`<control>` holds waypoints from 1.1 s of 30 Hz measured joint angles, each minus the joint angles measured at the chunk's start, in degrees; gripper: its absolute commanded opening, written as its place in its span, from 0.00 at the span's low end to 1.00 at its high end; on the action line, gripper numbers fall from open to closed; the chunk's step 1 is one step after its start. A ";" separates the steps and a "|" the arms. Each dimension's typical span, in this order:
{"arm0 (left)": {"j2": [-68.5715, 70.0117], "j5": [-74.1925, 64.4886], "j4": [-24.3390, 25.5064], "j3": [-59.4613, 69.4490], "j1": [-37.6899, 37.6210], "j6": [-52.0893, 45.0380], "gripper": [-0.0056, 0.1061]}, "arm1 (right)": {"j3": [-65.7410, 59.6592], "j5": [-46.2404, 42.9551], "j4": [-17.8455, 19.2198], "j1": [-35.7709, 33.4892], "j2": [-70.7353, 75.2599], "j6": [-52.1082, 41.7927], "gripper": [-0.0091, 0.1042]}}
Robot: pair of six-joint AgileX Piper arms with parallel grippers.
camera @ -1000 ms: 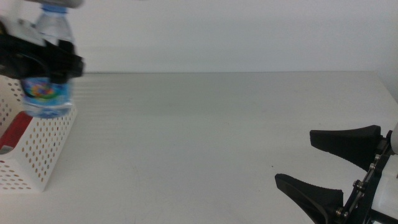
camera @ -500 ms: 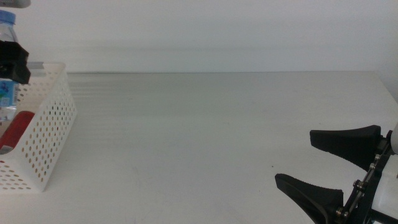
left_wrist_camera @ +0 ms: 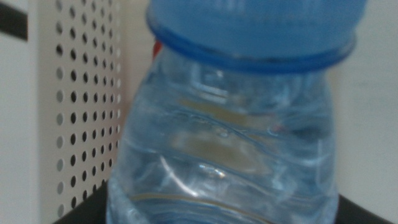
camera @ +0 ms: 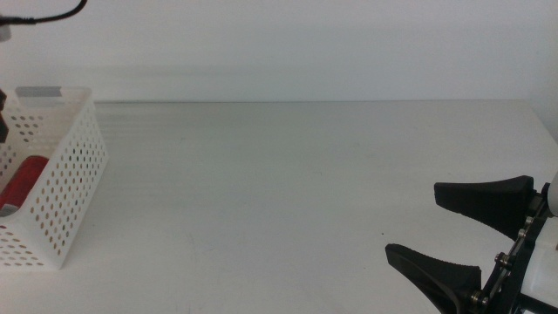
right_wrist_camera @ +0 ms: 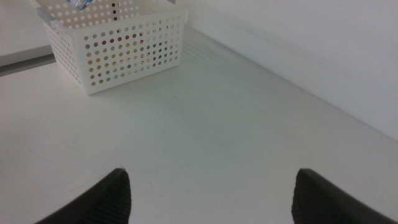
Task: Use arms to grab the bottles and put them into the dustbin to the left of the table.
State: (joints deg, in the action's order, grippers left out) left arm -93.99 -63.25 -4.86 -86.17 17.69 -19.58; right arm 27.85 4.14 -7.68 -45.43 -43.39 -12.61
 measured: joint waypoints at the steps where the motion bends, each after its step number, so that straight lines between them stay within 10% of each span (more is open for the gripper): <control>1: -0.65 -0.06 0.00 0.00 0.30 -0.34 0.01 | 0.00 0.00 0.00 0.00 0.00 0.00 0.68; 19: -11.23 2.28 -3.85 -0.06 0.62 -2.17 0.06 | 0.00 0.00 0.06 -0.05 0.00 0.00 0.68; 33: -14.40 3.37 -4.99 -0.57 0.62 -5.98 0.86 | 0.00 0.00 0.01 -0.05 0.00 0.00 0.68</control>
State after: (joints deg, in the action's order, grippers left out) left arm -108.40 -59.88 -9.85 -86.74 18.31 -25.56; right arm 27.85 4.14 -7.67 -45.48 -43.39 -12.61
